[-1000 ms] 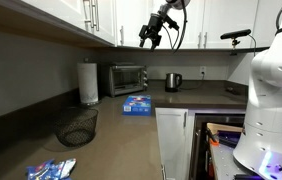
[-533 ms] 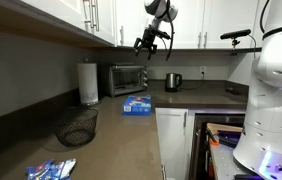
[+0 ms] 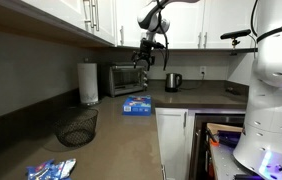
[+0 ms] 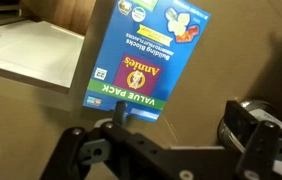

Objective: Set the box upright on the counter

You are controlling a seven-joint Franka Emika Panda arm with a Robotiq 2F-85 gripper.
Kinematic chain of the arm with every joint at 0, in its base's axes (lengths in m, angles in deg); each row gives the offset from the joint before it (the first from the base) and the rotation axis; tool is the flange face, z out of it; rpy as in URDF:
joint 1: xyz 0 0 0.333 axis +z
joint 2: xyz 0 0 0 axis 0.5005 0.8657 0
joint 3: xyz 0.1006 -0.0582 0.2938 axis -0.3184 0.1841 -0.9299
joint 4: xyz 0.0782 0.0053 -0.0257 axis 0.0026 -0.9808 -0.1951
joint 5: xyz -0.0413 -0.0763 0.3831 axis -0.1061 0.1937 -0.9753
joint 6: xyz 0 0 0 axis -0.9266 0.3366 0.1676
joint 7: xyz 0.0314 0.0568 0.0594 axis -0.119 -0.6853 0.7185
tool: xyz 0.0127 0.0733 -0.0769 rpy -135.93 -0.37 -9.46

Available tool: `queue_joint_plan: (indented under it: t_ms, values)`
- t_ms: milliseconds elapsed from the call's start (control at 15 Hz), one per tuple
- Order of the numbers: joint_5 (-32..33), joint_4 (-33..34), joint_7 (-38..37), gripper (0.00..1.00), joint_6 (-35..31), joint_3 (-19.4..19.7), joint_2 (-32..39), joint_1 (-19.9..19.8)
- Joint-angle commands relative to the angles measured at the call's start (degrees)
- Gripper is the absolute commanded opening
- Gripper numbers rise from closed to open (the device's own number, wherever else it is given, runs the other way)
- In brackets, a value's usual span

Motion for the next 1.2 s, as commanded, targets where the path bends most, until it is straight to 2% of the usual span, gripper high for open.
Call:
queue_joint_plan:
  t_ms: [0, 467, 867, 1133]
  values:
    - [-1.25, -0.79, -3.45, 1.0, -0.43, -1.2, 1.83, -1.4]
    - [-0.37, -0.96, -3.51, 1.0, 0.45, -1.51, 2.81, -1.48]
    - [-1.92, -1.37, -3.48, 1.0, -0.5, -2.52, 9.55, -1.57]
    - [-5.87, -0.19, -1.82, 1.0, -2.28, -3.81, 15.11, -2.48]
